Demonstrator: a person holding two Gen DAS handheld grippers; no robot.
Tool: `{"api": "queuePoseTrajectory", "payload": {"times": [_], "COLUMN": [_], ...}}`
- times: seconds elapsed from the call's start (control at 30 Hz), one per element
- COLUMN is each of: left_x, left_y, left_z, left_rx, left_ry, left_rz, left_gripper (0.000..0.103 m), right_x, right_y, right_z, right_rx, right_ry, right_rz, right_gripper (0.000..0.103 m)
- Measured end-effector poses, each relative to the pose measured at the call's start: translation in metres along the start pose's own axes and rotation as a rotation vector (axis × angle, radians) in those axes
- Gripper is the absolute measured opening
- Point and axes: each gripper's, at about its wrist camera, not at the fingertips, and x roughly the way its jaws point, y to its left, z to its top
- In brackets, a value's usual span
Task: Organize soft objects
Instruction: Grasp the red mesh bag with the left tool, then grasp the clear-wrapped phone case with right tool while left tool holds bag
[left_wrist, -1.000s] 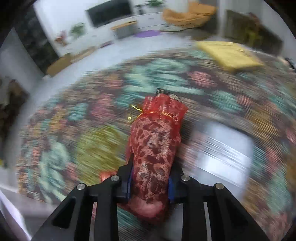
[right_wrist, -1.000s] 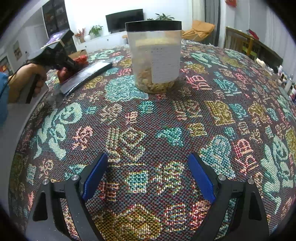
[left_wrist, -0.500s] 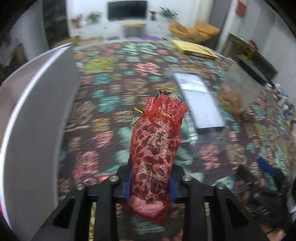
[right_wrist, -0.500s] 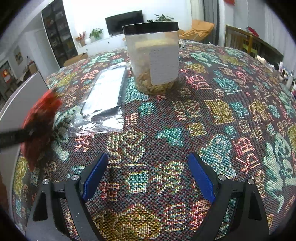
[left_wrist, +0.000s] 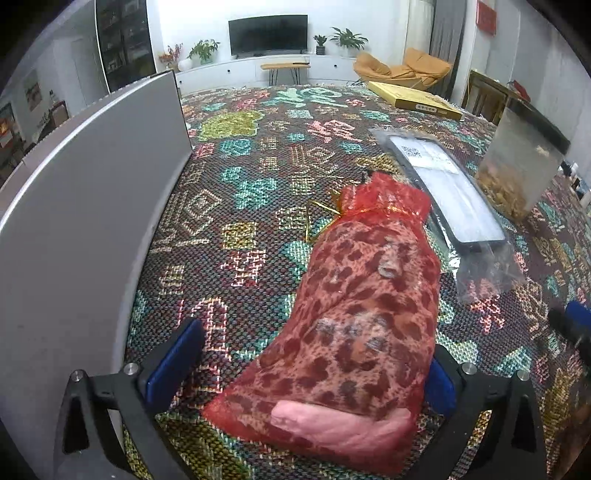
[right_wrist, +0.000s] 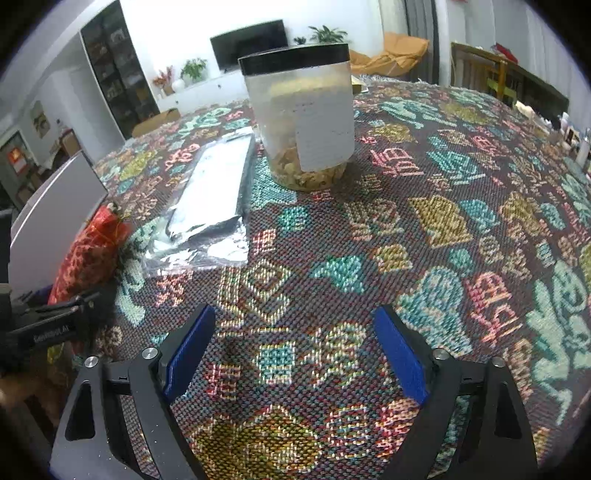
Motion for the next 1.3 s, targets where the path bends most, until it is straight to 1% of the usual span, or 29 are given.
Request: {"api": "queuePoseTrajectory", "payload": {"times": [0.07,0.1,0.17,0.2,0.23,0.3,0.33,0.37,0.4,0.47,0.57,0.6,0.7,0.77,0.83,0.9,0.93,0.97,1.07,1.13,1.2,1.23,1.3], "left_x": [0.000,0.000,-0.001,-0.001,-0.002,0.000,0.000,0.001,0.001,0.001,0.001,0.001,0.000,0.000,0.000,0.000,-0.001,-0.001,-0.001,-0.001,0.000,-0.001,0.000], "left_y": [0.001,0.002,0.001,0.000,0.000,-0.001,-0.001,-0.001,-0.001,0.000,0.000,0.000,0.001,0.002,0.002,0.002,0.002,0.001,0.000,0.000,0.000,0.000,0.000], "left_z": [0.000,0.000,-0.001,-0.001,-0.002,0.000,0.000,0.000,0.000,0.000,0.000,0.000,0.000,0.000,0.000,0.000,-0.001,-0.001,-0.001,-0.001,-0.001,-0.001,-0.001], "left_rx": [-0.002,-0.006,-0.005,-0.006,-0.007,-0.007,-0.008,-0.009,-0.010,-0.013,-0.014,-0.014,-0.017,-0.017,-0.016,-0.014,-0.013,-0.013,-0.011,-0.011,-0.012,-0.012,-0.012], "left_ry": [-0.003,-0.002,-0.004,-0.004,-0.004,-0.005,-0.005,-0.005,-0.006,-0.006,-0.006,-0.006,-0.007,-0.008,-0.007,-0.006,-0.006,-0.006,-0.005,-0.005,-0.005,-0.005,-0.005], "left_rz": [0.003,0.000,0.003,0.003,0.003,0.004,0.005,0.005,0.005,0.005,0.004,0.004,0.000,-0.001,-0.002,0.000,0.001,0.002,0.004,0.005,0.004,0.003,0.003], "left_gripper": [0.103,0.103,0.103,0.103,0.103,0.103,0.103,0.103,0.103,0.103,0.103,0.103,0.103,0.103,0.103,0.103,0.103,0.103,0.103,0.103,0.103,0.103,0.103], "right_x": [0.002,0.009,0.029,0.050,0.065,0.094,0.108,0.117,0.120,0.120,0.111,0.103,0.083,0.060,0.043,0.024,0.009,0.003,-0.022,-0.027,-0.024,-0.017,-0.001], "right_y": [0.016,0.026,0.046,0.061,0.069,0.084,0.089,0.094,0.102,0.104,0.102,0.099,0.090,0.077,0.063,0.047,0.036,0.031,-0.003,-0.033,-0.056,-0.068,-0.086], "right_z": [0.027,0.041,0.065,0.078,0.083,0.090,0.091,0.091,0.092,0.091,0.083,0.078,0.056,0.034,0.016,-0.002,-0.016,-0.020,-0.039,-0.036,-0.024,-0.012,0.012], "right_rx": [-0.012,-0.026,-0.053,-0.078,-0.097,-0.135,-0.144,-0.153,-0.190,-0.208,-0.262,-0.281,-0.332,-0.360,-0.371,-0.359,-0.364,-0.360,-0.297,-0.216,-0.137,-0.097,-0.057], "right_ry": [-0.020,-0.012,0.034,0.083,0.113,0.169,0.204,0.222,0.208,0.215,0.256,0.274,0.318,0.330,0.331,0.339,0.343,0.342,0.325,0.292,0.259,0.231,0.171], "right_rz": [0.037,0.047,0.064,0.048,0.018,-0.057,-0.066,-0.071,-0.092,-0.081,-0.048,-0.036,-0.009,0.011,0.013,0.018,0.009,0.004,-0.023,-0.076,-0.108,-0.127,-0.144], "right_gripper": [0.090,0.090,0.090,0.090,0.090,0.090,0.090,0.094,0.094,0.093,0.085,0.079,0.079,0.079,0.079,0.079,0.079,0.079,0.079,0.079,0.079,0.079,0.079]}}
